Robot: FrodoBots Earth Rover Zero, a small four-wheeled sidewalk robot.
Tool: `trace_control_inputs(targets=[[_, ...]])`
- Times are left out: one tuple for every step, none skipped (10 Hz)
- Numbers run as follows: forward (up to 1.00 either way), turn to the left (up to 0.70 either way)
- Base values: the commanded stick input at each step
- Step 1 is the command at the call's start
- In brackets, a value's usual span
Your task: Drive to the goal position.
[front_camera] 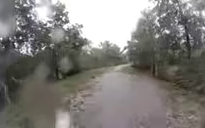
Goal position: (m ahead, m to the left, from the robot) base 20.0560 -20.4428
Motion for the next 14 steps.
trace_control_inputs(targets=[[0.85,0.00],[0.85,0.00],[0.85,0.00],[0.85,0.00],[0.85,0.00],[0.85,0.00],[0.85,0.00],[0.85,0.00],[0.85,0.00],[0.85,0.00],[0.85,0.00],[0.85,0.00],[0.85,0.00],[0.85,0.00]])
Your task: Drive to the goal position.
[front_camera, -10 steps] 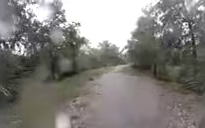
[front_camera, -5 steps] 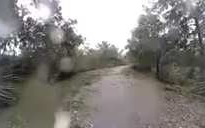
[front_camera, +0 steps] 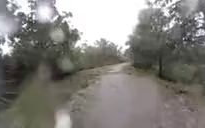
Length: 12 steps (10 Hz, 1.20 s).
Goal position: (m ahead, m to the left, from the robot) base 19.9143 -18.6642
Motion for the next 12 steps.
trace_control_inputs(targets=[[0.85,0.00],[0.85,0.00],[0.85,0.00],[0.85,0.00],[0.85,0.00],[0.85,0.00],[0.85,0.00],[0.85,0.00],[0.85,0.00],[0.85,0.00],[0.85,0.00],[0.85,0.00]])
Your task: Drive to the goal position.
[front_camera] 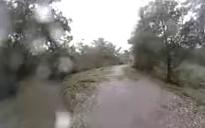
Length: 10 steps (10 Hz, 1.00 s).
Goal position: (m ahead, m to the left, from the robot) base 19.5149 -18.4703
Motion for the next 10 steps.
trace_control_inputs(targets=[[0.85,0.00],[0.85,0.00],[0.85,0.00],[0.85,0.00],[0.85,0.00],[0.85,0.00],[0.85,0.00],[0.85,0.00],[0.85,0.00],[0.85,0.00]])
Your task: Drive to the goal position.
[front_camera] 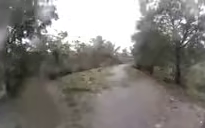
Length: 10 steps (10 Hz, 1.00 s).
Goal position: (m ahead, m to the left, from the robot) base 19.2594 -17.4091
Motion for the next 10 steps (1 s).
trace_control_inputs(targets=[[0.85,0.00],[0.85,0.00],[0.85,0.00],[0.85,0.00],[0.85,0.00],[0.85,0.00],[0.85,0.00],[0.85,0.00],[0.85,0.00],[0.85,0.00]])
